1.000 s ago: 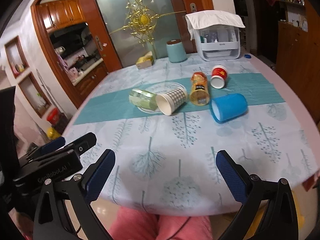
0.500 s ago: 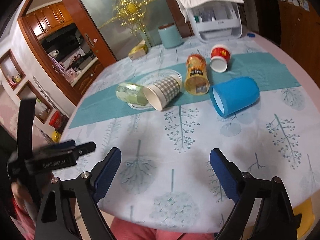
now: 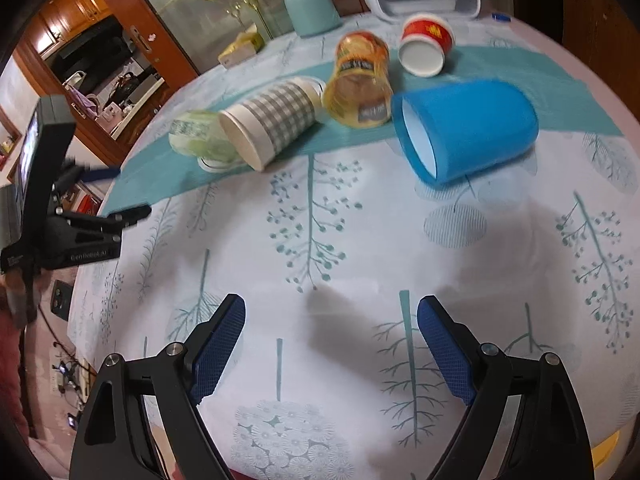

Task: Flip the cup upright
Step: 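Reach the left tool to the green-labeled cup lying on its side and grasp it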

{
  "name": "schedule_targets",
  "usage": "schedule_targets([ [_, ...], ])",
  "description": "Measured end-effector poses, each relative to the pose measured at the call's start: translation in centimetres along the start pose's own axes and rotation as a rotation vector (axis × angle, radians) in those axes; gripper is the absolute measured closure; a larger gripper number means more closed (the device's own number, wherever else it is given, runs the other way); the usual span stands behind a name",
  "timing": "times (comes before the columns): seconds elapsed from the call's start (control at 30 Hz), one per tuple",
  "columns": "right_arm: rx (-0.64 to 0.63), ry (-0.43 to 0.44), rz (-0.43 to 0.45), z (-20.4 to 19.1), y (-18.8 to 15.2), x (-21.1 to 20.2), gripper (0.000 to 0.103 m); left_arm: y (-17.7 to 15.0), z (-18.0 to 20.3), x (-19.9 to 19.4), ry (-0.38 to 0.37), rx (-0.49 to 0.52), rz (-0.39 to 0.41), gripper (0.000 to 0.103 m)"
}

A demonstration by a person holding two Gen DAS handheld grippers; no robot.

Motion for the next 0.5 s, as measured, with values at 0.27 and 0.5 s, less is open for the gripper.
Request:
schedule_targets([
  [0.27, 0.003, 0.020, -0.042, -0.6, -1.0, 1.2, 0.013, 4.3, 1.8, 2.3, 0.102, 0.403, 0.115, 0.029],
  [0.5, -0.020, 0.005, -0.036, -0.6, -1.1, 0.8, 0.013, 7.1, 2.8, 4.9, 0.158, 0.600, 0.152, 0.029],
])
Point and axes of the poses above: each gripper's, at about its wrist camera, not at the fingertips, and x roughly the way its jaws point, z to its right, y to its top, the point moved 8 cm from there along x, roughly the way its jaws point, and after that the axes turned 2 degrees about -y, right-handed, at the moved point
